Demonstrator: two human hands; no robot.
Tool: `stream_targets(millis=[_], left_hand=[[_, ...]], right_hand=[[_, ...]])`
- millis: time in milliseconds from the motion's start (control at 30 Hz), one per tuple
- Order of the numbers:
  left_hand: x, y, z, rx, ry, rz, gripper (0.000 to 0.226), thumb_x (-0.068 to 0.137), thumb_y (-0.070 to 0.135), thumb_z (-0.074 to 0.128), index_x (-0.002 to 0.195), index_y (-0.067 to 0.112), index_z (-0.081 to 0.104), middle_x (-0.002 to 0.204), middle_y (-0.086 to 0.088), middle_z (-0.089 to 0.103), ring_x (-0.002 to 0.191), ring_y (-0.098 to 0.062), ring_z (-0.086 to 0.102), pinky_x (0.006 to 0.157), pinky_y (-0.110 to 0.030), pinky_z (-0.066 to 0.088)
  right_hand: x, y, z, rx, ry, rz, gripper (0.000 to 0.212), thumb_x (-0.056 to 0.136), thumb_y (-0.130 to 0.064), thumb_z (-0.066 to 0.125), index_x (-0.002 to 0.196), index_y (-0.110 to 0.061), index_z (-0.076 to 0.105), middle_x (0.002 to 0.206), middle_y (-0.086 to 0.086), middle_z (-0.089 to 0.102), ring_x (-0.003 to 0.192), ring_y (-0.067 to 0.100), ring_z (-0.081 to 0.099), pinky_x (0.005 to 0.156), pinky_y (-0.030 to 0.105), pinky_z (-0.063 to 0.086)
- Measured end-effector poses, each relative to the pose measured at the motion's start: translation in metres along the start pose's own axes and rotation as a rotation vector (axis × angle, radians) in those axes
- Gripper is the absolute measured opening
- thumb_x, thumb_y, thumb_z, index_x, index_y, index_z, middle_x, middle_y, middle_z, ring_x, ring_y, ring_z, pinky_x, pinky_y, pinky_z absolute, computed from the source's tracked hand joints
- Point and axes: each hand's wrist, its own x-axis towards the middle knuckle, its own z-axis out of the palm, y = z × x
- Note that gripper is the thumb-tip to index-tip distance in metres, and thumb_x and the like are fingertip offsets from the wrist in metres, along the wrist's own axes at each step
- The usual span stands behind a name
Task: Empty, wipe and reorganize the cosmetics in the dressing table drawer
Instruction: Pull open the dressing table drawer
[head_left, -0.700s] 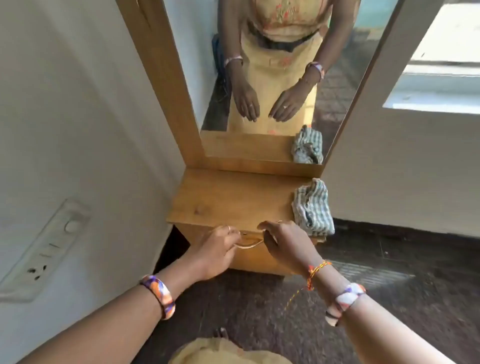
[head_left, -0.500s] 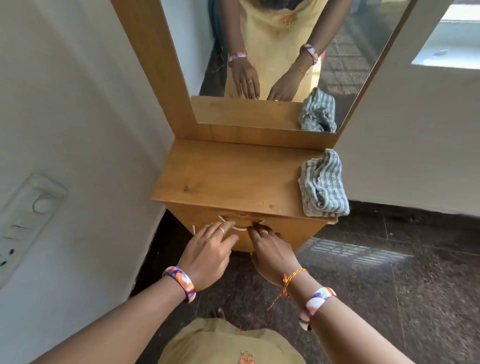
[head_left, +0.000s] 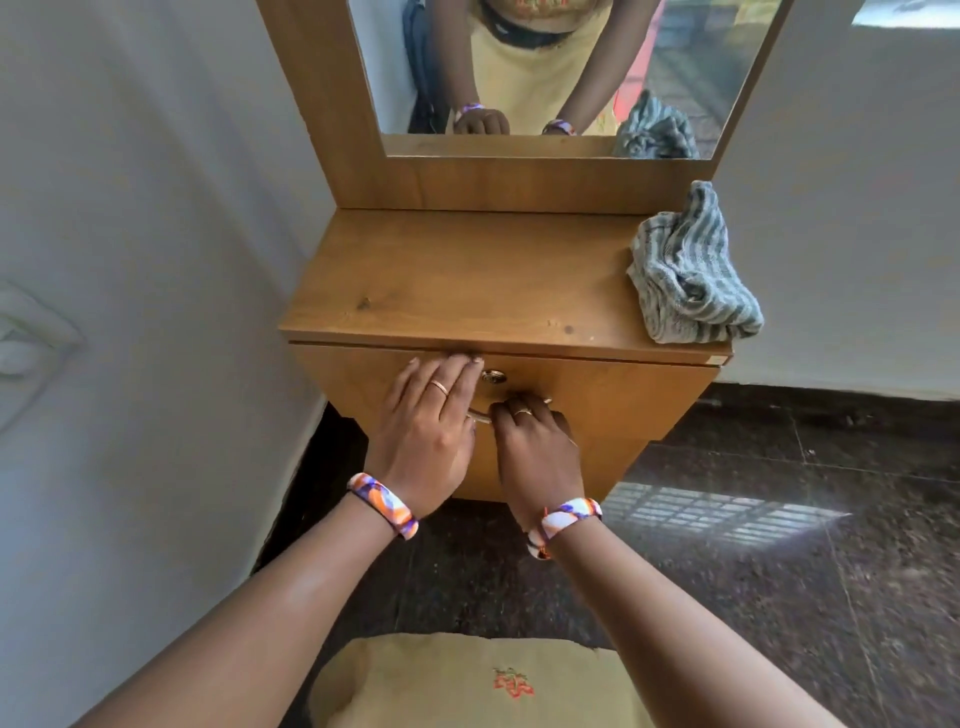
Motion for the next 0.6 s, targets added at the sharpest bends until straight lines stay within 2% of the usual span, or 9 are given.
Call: stream_targets(millis=[100,200,267,300,367,400,467,500,600], left_hand=[[-0.007,0.000,-0.006,0.001,0.025,-0.009,0.050,0.082,0.027,0.046,0.128,0.007,0.043,0.115,-0.015,0.064,0.109,-0.026,0.051,0.098,-0.043,0.047],[-0.011,-0.001,-0.021,-0.026,0.055,-0.064,0.036,0.080,0.019,0.056,0.111,0.004,0.065,0.097,-0.014,0.070,0.092,-0.032,0.063,0.082,-0.041,0.055],[-0.020,-0.001,-0.032,-0.040,0.004,-0.046,0.026,0.071,0.011,0.071,0.097,0.005,0.073,0.083,-0.012,0.073,0.077,-0.032,0.069,0.073,-0.039,0.056],[-0.025,0.002,-0.041,-0.073,-0.049,-0.055,0.026,0.069,0.010,0.075,0.095,0.006,0.073,0.082,-0.012,0.073,0.076,-0.032,0.069,0.072,-0.038,0.055],[-0.031,0.010,-0.063,-0.159,-0.157,-0.129,0.027,0.080,0.016,0.069,0.106,0.012,0.071,0.094,-0.010,0.072,0.089,-0.032,0.067,0.075,-0.035,0.053],[-0.034,0.011,-0.069,-0.170,-0.211,-0.172,0.028,0.086,0.023,0.064,0.114,0.017,0.068,0.103,-0.006,0.071,0.097,-0.029,0.065,0.077,-0.032,0.050],[-0.035,0.012,-0.080,-0.125,-0.319,-0.202,0.031,0.090,0.032,0.057,0.120,0.027,0.064,0.112,0.000,0.069,0.104,-0.024,0.062,0.076,-0.027,0.045],[-0.035,0.013,-0.087,-0.115,-0.358,-0.206,0.031,0.090,0.034,0.058,0.120,0.029,0.064,0.113,0.000,0.069,0.105,-0.023,0.062,0.075,-0.027,0.045],[-0.032,0.014,-0.102,-0.116,-0.449,-0.226,0.030,0.084,0.034,0.066,0.114,0.028,0.068,0.112,0.001,0.069,0.105,-0.021,0.061,0.080,-0.027,0.046]], right_hand=[[-0.021,-0.007,0.000,-0.007,0.028,-0.009,0.030,0.050,-0.011,0.088,0.077,-0.013,0.075,0.075,0.005,0.075,0.076,0.025,0.072,0.061,0.030,0.058],[-0.047,-0.016,-0.007,-0.043,-0.018,-0.003,0.028,0.048,-0.012,0.088,0.072,-0.017,0.075,0.066,0.001,0.073,0.067,0.022,0.071,0.056,0.026,0.057],[-0.065,-0.023,-0.019,-0.070,-0.046,-0.004,0.020,0.058,-0.009,0.081,0.075,-0.015,0.074,0.068,0.003,0.072,0.071,0.024,0.070,0.056,0.027,0.055],[-0.073,-0.028,-0.026,-0.064,-0.076,-0.018,0.015,0.070,-0.007,0.073,0.084,-0.013,0.073,0.078,0.006,0.072,0.080,0.026,0.068,0.061,0.028,0.055],[-0.082,-0.034,-0.038,-0.046,-0.178,-0.034,0.022,0.090,-0.009,0.051,0.104,-0.012,0.067,0.100,0.010,0.068,0.097,0.029,0.062,0.071,0.032,0.050],[-0.085,-0.036,-0.046,-0.055,-0.234,-0.043,0.024,0.093,-0.011,0.046,0.108,-0.013,0.065,0.105,0.010,0.067,0.099,0.030,0.061,0.070,0.032,0.046],[-0.084,-0.041,-0.066,-0.018,-0.319,-0.086,0.025,0.093,-0.017,0.047,0.108,-0.016,0.066,0.106,0.010,0.066,0.097,0.032,0.062,0.071,0.030,0.043],[-0.081,-0.043,-0.077,0.046,-0.344,-0.118,0.025,0.091,-0.018,0.048,0.106,-0.016,0.068,0.105,0.010,0.066,0.095,0.032,0.063,0.074,0.029,0.046],[-0.072,-0.047,-0.100,0.288,-0.283,-0.145,0.024,0.086,-0.016,0.053,0.097,-0.018,0.075,0.095,0.010,0.072,0.084,0.030,0.066,0.077,0.039,0.055]])
